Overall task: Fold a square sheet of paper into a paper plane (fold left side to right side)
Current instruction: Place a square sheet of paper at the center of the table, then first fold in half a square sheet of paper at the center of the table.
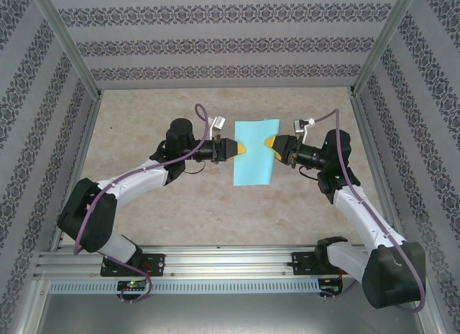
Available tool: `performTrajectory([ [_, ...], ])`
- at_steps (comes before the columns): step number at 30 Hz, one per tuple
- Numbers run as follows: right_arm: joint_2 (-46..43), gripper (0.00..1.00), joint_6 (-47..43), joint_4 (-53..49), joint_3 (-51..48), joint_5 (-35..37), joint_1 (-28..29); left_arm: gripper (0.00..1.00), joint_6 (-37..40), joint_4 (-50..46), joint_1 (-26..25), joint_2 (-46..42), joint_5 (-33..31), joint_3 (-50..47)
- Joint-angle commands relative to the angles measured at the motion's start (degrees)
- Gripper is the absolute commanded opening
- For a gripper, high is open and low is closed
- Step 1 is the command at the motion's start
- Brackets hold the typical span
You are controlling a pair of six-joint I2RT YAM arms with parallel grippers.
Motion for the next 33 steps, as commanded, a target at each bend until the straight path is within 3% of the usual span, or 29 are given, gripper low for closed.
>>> performTrajectory([
  [1,-0.6,0.34,-4.8,-4.5,1.8,0.5,-0.1,0.0,4.1,-3.9,-0.4,-0.6,-1.3,1.1],
  [4,-1.4,0.49,-13.8,-16.5,3.6,3.2,-0.4,0.0,8.7,-12.0,-0.1,-0.8,-3.6,0.7],
  [7,-1.6,0.61,-26.5,-35.8,7.2,10.7,-1.1,0.0,14.1,-22.8,1.6,-0.4,-7.6,-0.1],
  [13,-0.8,0.69,-35.1,-48.5,7.6,21.9,-1.7,0.0,25.0,-39.9,6.3,1.9,-15.3,0.3],
  [15,-0.4,0.7,-35.5,-48.8,6.9,22.6,-1.7,0.0,29.3,-46.1,7.3,3.7,-18.3,2.3],
  [26,4.6,0.69,-34.4,-42.7,0.9,23.3,-0.2,0.0,42.6,-58.6,12.8,16.3,-25.6,13.8],
  [33,15.0,0.61,-25.8,-28.1,2.2,23.9,6.7,0.0,43.9,-60.7,14.1,19.9,-27.6,18.1],
])
